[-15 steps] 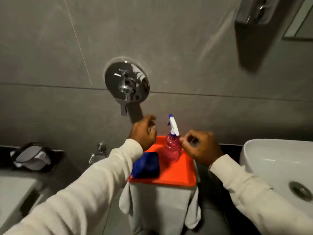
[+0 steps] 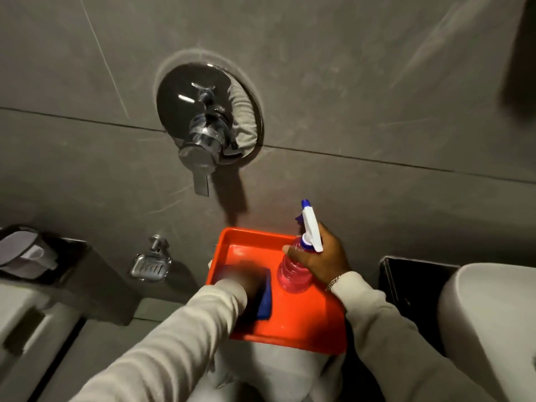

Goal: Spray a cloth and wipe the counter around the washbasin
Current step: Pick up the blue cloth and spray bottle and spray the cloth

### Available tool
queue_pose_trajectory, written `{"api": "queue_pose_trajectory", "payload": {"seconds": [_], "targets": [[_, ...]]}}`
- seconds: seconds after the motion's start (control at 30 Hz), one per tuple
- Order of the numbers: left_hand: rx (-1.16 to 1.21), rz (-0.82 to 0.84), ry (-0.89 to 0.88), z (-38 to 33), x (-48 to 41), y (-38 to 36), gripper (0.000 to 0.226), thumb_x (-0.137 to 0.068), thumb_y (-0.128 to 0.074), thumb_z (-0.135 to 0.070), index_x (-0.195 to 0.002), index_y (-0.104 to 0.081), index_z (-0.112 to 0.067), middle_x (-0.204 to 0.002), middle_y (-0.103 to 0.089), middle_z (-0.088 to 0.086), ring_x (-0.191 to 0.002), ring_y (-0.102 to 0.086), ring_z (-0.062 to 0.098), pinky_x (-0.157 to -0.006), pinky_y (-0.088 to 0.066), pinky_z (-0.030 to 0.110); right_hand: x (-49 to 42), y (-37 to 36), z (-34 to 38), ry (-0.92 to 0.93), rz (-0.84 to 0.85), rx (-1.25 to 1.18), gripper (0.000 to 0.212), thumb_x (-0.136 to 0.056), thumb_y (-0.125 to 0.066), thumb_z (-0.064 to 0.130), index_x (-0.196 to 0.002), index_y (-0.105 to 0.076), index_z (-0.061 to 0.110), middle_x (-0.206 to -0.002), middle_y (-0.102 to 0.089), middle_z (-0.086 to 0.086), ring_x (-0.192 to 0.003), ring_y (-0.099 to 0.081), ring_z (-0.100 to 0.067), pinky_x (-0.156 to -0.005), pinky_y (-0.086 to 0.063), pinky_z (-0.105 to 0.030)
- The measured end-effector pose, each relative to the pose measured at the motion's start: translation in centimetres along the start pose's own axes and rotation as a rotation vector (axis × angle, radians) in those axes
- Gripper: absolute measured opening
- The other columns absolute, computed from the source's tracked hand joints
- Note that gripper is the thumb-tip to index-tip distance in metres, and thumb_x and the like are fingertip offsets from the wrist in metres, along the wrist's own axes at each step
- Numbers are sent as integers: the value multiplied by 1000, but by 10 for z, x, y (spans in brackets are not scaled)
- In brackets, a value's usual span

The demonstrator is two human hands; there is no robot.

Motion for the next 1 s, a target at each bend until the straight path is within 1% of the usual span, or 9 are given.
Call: {"api": "queue_pose_trajectory", "payload": {"seconds": [0.1, 0.27, 0.37, 0.47, 0.53, 0.6, 0.7, 0.87, 1.0], "targets": [[42, 22, 28, 0, -5, 4, 62, -78, -60, -24, -132, -31, -12, -137, -40, 18, -131, -37, 39, -107, -31, 58, -12, -7, 11, 66, -10, 27, 60, -67, -74, 29, -121, -52, 43, -103, -68, 15, -91, -67, -13, -89, -54, -40], [-62, 58, 143, 8, -15, 27, 50, -76, -60, -29, -123, -49, -20, -131, -51, 13, -127, -39, 36, -109, -21, 63, -23, -15, 13, 35, -4, -136, 55, -66, -52, 10, -108, -60, 45, -99, -72, -12, -67, -66, -12, -68, -54, -35], [29, 42, 103, 6, -13, 36, 42, -71, -68, -34, -110, -61, -20, -121, -62, 13, -117, -53, 35, -103, -40, 50, -23, -11, 27, 93, -34, -156, 59, -65, -51, 4, -102, -62, 49, -102, -73, 5, -70, -69, -25, -68, -57, -50], [372, -59, 23, 9, -2, 46, 30, -62, -69, -31, -87, -61, -16, -100, -69, 15, -96, -64, 35, -78, -52, 37, -16, -4, 61, 209, 33, -116, 53, -63, -51, 1, -98, -65, 38, -90, -73, 1, -58, -59, -40, -57, -53, -52], [859, -174, 20, 17, 16, 55, 23, -59, -67, -24, -78, -54, -23, -83, -67, 7, -80, -66, 30, -67, -52, 34, -6, 2, 97, 275, 156, -106, 49, -62, -50, -1, -97, -67, 29, -76, -70, -3, -51, -55, -35, -51, -48, -45], [1325, -272, 33, 22, 40, 64, 39, -51, -74, -23, -88, -61, -21, -87, -70, 4, -79, -67, 20, -75, -53, 33, 7, 7, 133, 344, 309, -69, 49, -61, -51, -4, -98, -68, 22, -76, -68, -12, -54, -57, -26, -53, -48, -35], [1744, -352, 12, 26, 63, 66, 69, -45, -81, -17, -110, -61, -8, -110, -70, 19, -103, -66, 35, -96, -50, 50, 21, 3, 146, 321, 524, 181, 38, -61, -53, 13, -96, -69, 16, -77, -71, -10, -61, -66, -13, -59, -53, -29], [1972, -327, -69, 13, 81, 64, 68, -42, -74, -2, -108, -58, -5, -107, -65, 25, -98, -62, 39, -96, -45, 54, 38, 0, 116, 221, 634, 469, 13, -66, -59, 27, -59, -53, 18, -50, -50, 2, -45, -46, -4, -49, -41, -30], [1993, -328, -154, 4, 90, 62, 58, -41, -75, -3, -97, -62, -11, -94, -72, 14, -91, -65, 33, -90, -48, 48, 56, -4, 115, 287, 667, 610, 14, -79, -74, 39, -78, -64, 29, -48, -46, 14, -47, -47, 5, -50, -32, -7]]}}
Point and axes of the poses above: each hand's wrist, its own x-axis away from the middle knuckle, its own y-axis out of the back of the hand, z = x × y, the point moved 9 cm from there along -x, towards the middle knuckle
